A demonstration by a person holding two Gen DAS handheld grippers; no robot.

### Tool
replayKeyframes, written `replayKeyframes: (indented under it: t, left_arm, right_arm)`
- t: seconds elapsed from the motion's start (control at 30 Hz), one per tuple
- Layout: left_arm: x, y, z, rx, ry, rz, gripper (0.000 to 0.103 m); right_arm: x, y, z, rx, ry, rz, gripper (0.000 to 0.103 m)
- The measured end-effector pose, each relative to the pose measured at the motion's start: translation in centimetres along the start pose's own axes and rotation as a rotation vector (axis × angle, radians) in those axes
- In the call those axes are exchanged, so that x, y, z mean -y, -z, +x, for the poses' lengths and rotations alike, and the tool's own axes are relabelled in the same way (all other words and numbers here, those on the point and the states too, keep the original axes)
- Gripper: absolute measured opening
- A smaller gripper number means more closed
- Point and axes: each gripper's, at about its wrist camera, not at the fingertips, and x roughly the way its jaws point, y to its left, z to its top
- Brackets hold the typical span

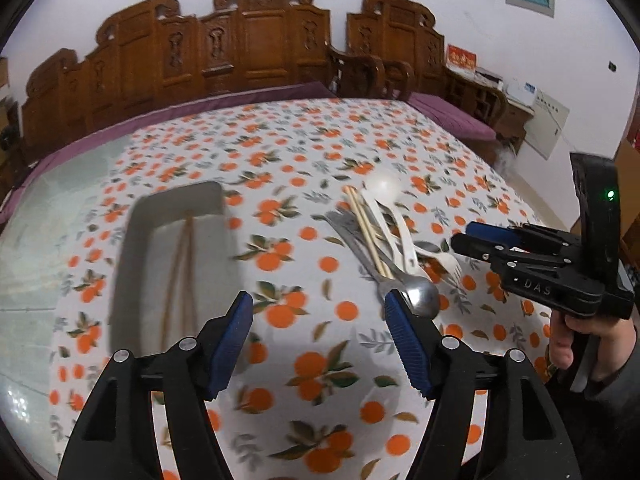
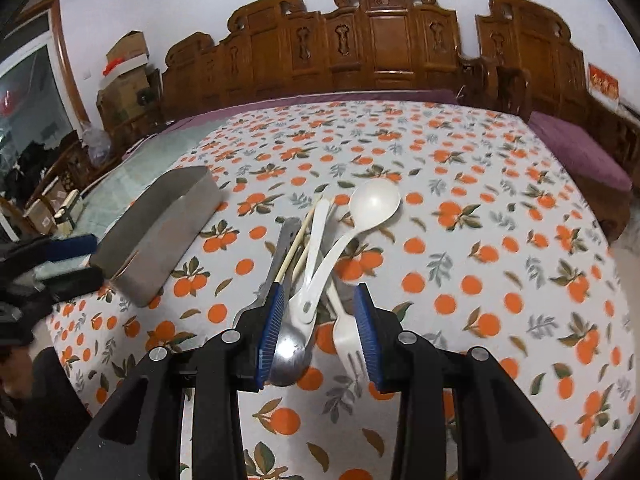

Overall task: Organize utensils
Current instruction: 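Move both grippers back to the utensil pile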

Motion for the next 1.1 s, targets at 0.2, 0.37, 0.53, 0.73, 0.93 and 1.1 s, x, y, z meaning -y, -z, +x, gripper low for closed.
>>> replayKeyframes:
  t: [0.2,0.37,0.53,0.73,0.93,1.1]
  left_arm:
    - [1.6,0.5,2.5,-0.033,0.019,-0.004,0.065]
    - [2.7,0.3,5.3,-0.077,0.062,-0.034,0.065]
    - [3.7,0.4,8.1,-0.120,0.089,-0.053,0.063]
    - [3.6,0.4,10.6,-0.176,0.152,-0.131,0.038]
    - [3.7,0.4,10.7,-0.188,0.202,-0.177,0.026]
    - [3.5,0.2,9.7,-0.175,0.215,-0.190,0.004]
  right_arm:
    - [-0.2,1.1,1.2,-0.025,-0.041,0.003,0.039]
    - [0.7,1.6,1.4,-0.027,-0.006,-0.013,0.039]
    - [2.1,1.5,1.1,-0.018,0.005,0.027,0.039]
    - [2.7,1.2,0.9,-0.001,-0.007,0.051,0.039]
    - [2.7,1.1,1.0,0.001,-0.017,0.056,0.039]
    - [2.4,1.1,1.1,-0.003,-0.024,0.046,0.039]
